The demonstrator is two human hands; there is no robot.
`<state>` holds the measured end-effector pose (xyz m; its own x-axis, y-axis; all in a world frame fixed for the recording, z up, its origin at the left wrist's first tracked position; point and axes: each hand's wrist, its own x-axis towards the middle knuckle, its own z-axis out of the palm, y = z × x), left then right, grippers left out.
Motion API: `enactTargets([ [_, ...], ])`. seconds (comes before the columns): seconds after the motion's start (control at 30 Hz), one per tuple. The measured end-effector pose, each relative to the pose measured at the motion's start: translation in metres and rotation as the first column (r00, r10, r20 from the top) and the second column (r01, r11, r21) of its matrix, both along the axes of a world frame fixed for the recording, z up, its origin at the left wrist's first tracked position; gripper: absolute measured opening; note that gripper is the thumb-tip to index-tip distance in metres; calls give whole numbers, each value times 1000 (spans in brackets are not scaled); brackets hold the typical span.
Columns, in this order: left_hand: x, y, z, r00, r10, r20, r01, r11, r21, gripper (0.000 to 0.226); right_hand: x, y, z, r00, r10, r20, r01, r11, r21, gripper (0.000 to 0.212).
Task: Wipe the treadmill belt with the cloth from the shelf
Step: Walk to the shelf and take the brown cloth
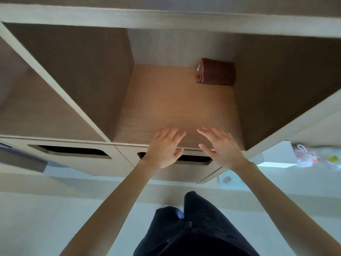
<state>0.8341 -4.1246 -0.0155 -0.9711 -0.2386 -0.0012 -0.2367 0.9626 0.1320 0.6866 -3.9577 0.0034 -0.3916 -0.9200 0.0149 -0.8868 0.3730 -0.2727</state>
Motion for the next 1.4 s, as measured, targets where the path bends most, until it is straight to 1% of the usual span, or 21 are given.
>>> enactTargets([
  [0.1, -7, -8, -12, 998, -48, 41, 49, 999, -17, 55, -2, -5, -7, 999, -49, 13, 49, 999, 18, 49],
  [0.2, -16, -17, -25, 997, -33, 68, 34, 999, -25, 58, -8, -11, -16, 997, -73, 14, 73, 997, 11, 49],
  [0.3, -28, -25, -32, 999, 8, 46, -8, 1000, 12, 65, -21, -16, -24, 996, -90, -3, 90, 996, 16, 50],
  [0.47, -58, -34, -51, 998, 29, -54, -28, 999, 30, 59, -48, -28, -39, 991, -126, -40, 126, 992, -7, 51],
  [0.67, -76, -44, -64, 987, 65, -144, -64, 998, 12, 64, -99, -71, -50, 980, -196, -33, 190, 972, -139, 53],
  [0.77, -78, -53, -64, 986, 99, -137, -97, 995, 18, 66, -129, -103, -53, 973, -225, -56, 212, 962, -173, 54],
  [0.87, -81, -61, -63, 976, 164, -144, -160, 986, 36, 69, -157, -128, -54, 963, -255, -89, 241, 960, -142, 56],
  [1.0, -80, -61, -63, 974, 171, -151, -167, 985, 38, 68, -187, -147, -47, 953, -272, -132, 262, 961, -92, 61],
  [1.07, -81, -62, -63, 972, 180, -155, -175, 984, 41, 64, -201, -153, -42, 957, -259, -130, 259, 966, -22, 63],
  [1.13, -84, -66, -63, 972, 188, -141, -183, 982, 47, 54, -213, -155, -41, 958, -255, -133, 262, 964, 34, 65],
  [1.23, -86, -69, -63, 972, 187, -139, -184, 982, 38, 49, -226, -157, -42, 951, -267, -156, 276, 960, 40, 68],
  [1.4, -86, -69, -65, 973, 173, -152, -172, 985, 18, 53, -244, -164, -39, 937, -296, -188, 314, 946, 76, 71],
])
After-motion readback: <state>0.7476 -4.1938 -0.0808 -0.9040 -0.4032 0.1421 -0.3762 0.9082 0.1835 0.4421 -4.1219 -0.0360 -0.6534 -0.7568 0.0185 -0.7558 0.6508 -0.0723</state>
